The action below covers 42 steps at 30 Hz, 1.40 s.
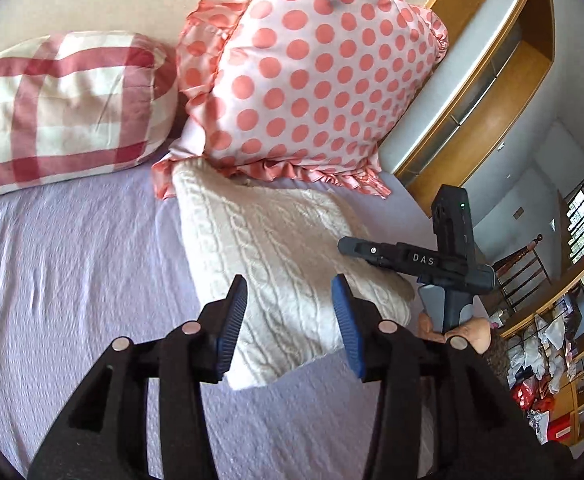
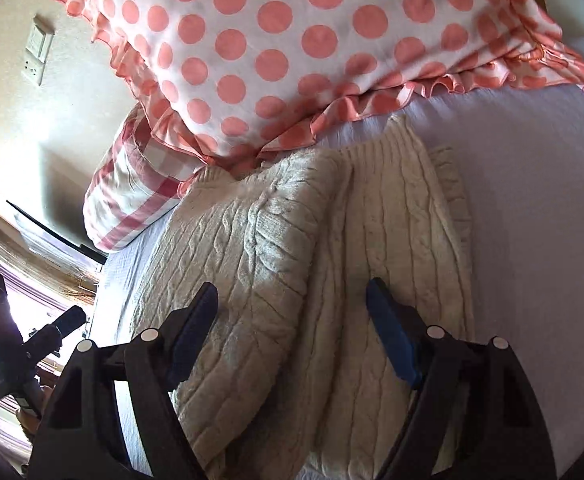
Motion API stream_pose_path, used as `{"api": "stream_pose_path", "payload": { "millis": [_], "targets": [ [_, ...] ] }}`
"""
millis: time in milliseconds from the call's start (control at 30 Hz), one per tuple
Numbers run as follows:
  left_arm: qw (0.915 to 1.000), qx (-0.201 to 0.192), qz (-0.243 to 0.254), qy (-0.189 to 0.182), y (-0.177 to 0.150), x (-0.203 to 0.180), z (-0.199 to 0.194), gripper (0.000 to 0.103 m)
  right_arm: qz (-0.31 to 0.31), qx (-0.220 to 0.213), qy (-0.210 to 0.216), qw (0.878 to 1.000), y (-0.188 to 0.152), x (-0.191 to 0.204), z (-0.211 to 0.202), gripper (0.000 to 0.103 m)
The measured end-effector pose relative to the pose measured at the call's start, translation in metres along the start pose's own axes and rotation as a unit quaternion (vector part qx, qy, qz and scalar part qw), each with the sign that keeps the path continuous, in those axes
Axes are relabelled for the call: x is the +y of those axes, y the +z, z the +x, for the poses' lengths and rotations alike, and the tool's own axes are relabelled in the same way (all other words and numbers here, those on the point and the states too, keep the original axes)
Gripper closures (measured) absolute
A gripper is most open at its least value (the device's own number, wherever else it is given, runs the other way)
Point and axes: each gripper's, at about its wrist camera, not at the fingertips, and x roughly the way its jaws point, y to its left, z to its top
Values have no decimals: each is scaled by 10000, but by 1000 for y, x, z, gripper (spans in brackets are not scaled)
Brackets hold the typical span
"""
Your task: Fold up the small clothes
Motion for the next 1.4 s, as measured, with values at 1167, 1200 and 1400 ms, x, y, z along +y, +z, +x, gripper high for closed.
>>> {"api": "stream_pose_path", "payload": {
  "millis": [1167,1200,1400],
  "targets": [
    [9975,245,505,-432,20,-47,79,29,-688,-505,-1113,9901,-20,10,-53,41],
    [9970,494,509,-309,14,-46,93,29,-586,-267,-1288,9896,-26,0,-40,42],
    [9957,378,846,15,-12,-47,88,37,-448,-625,-933,9927,-40,-3,-68,39]
  ]
}}
